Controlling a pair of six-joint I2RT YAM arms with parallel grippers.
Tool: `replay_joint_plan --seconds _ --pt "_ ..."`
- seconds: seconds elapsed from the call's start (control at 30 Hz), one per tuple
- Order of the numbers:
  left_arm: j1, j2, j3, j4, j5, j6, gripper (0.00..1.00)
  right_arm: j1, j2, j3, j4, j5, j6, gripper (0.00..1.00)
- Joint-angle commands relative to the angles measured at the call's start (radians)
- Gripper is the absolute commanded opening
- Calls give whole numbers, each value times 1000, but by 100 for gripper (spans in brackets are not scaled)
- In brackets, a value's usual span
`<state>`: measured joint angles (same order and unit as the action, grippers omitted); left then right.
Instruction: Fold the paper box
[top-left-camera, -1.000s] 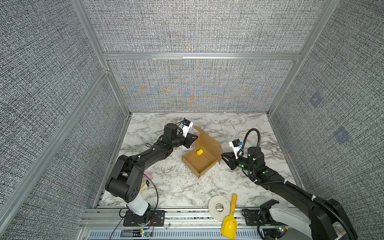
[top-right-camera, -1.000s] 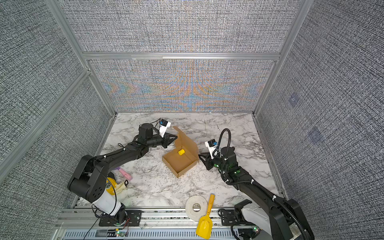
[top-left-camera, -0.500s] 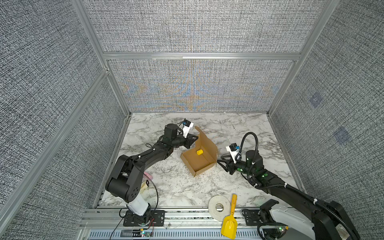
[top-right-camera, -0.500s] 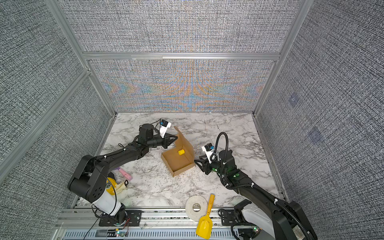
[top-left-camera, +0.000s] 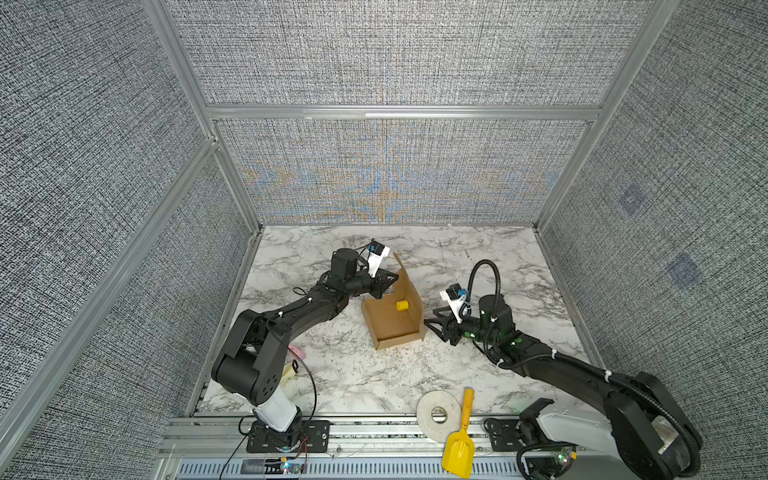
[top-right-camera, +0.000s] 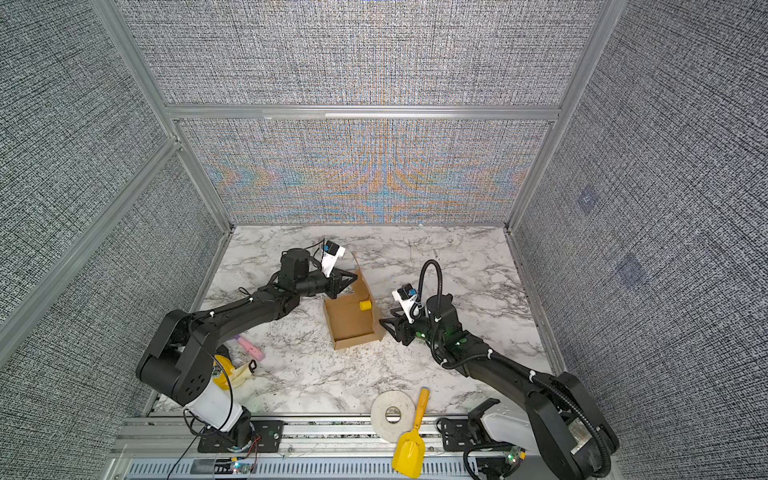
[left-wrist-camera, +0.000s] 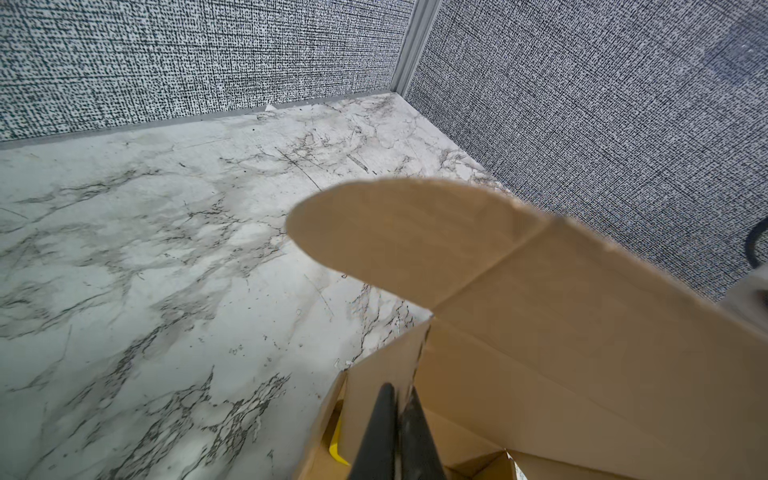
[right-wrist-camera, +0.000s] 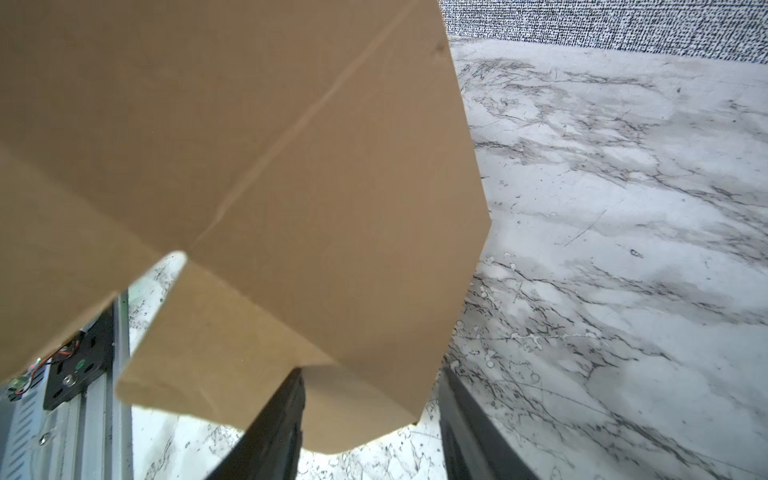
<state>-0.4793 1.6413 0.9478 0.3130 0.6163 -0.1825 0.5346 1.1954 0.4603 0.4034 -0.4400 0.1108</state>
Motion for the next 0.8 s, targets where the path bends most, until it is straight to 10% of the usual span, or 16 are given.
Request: replay_joint_plan --seconds 0.0,0.77 --pt "-3 -1 -3 -39 5 11 8 21 14 18 60 -3 -17 54" --pt "-6 -6 -6 -34 4 2 8 74 98 48 59 -13 -286 70"
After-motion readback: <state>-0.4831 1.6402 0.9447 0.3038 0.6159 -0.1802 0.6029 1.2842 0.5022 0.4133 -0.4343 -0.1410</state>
